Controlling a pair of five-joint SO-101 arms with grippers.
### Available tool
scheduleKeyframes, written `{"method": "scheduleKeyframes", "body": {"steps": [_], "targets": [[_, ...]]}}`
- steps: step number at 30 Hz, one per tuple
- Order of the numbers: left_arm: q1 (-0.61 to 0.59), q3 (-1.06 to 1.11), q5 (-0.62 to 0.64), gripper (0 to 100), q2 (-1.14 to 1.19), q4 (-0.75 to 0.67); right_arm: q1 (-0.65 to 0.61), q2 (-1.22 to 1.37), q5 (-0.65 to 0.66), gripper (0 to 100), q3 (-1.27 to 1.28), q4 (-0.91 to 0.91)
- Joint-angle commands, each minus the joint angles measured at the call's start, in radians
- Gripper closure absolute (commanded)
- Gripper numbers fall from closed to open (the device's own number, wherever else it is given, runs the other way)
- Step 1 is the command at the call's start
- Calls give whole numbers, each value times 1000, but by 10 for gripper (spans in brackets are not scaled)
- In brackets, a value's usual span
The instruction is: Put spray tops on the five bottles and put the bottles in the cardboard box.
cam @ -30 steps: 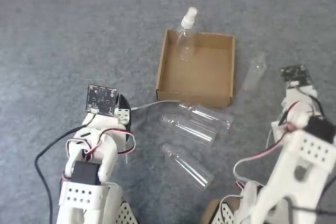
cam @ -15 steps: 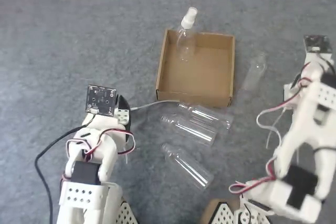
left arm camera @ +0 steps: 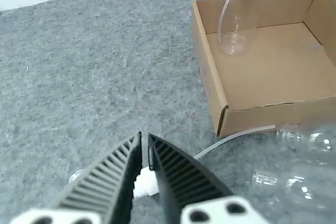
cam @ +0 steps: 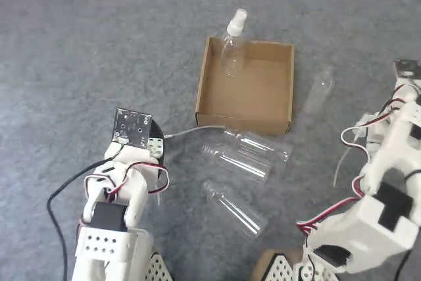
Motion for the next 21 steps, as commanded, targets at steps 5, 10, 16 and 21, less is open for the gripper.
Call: {"method": "scheduleKeyframes", "body": {"steps": [5,10,16,21], "targets": [[-3,-8,-11,988,2,-23,15,127,15,827,-58,-91],[-3,-8,-11,988,2,-23,19,174,15,833,-55,-116],[-3,-8,-12,988,2,-23,21,174,20,980,-61,-108],[-3,-8,-12,988,2,-23,19,139,44,995,-61,-71]]}}
